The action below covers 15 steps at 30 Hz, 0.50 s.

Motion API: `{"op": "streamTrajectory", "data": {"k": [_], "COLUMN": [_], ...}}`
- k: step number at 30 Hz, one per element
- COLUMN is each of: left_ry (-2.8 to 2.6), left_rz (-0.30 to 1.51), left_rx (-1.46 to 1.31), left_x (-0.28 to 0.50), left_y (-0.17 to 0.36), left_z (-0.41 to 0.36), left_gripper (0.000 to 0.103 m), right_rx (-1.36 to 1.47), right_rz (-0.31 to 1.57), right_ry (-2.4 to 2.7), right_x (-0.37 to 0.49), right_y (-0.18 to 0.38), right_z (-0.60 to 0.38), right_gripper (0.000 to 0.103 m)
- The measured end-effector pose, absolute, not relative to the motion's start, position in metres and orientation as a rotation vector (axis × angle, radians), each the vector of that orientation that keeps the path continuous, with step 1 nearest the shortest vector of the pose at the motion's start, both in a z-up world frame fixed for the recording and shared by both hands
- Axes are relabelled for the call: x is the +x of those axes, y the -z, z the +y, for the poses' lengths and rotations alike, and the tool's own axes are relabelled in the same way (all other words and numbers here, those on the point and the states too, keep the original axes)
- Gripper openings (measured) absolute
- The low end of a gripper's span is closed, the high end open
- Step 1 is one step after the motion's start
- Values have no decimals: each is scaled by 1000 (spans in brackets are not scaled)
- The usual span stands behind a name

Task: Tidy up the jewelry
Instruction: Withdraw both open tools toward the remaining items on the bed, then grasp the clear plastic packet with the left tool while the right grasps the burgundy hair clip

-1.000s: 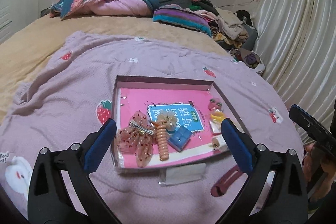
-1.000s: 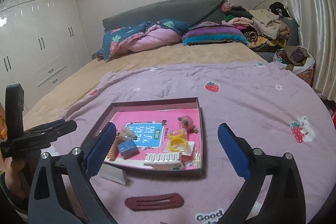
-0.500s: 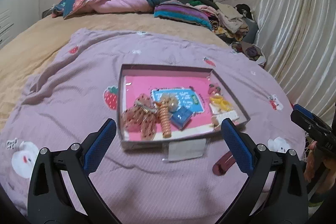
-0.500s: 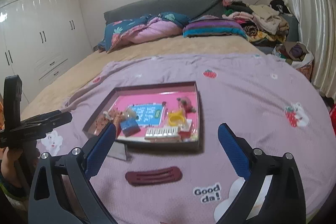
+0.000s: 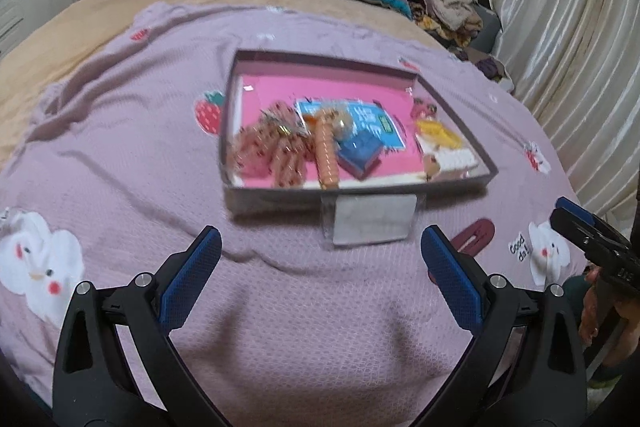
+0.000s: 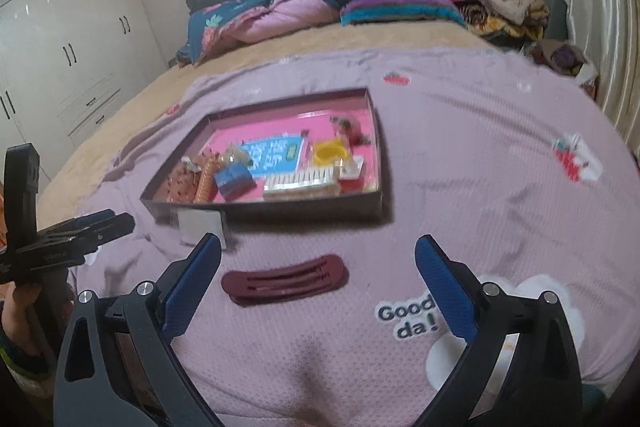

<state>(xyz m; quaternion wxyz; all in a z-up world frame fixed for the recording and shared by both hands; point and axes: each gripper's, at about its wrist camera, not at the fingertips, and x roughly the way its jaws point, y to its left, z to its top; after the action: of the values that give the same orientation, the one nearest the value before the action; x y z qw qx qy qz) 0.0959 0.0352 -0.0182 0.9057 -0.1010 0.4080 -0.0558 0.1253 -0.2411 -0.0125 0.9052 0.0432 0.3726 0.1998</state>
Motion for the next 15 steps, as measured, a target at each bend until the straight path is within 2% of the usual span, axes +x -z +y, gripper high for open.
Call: {"op": "streamTrajectory", "data": {"k": [4,6,9,13,15], "left_ry": [132,147,173,191,197], "left_rz": [880,894,916,929,935], "left_rx": [-201,-212,-228,-239,-246], "left_x": [103,106,113,121,126], "left_y": [33,39,46,49,50], "left_z": [27,24,18,13,10], "left_gripper": [93,93,93,93,93], "right_rx": [105,121,124,137,135], "right_rz": [838,882,939,984,992], "right_ry": [-425,-438,-441,-443,-442], "right_x": [133,138,145,152,155], "right_y": [33,44,59,74,79], "right_z": [-238,-238,-235,-231,-228], "right_gripper": [96,84,76,71,62]}}
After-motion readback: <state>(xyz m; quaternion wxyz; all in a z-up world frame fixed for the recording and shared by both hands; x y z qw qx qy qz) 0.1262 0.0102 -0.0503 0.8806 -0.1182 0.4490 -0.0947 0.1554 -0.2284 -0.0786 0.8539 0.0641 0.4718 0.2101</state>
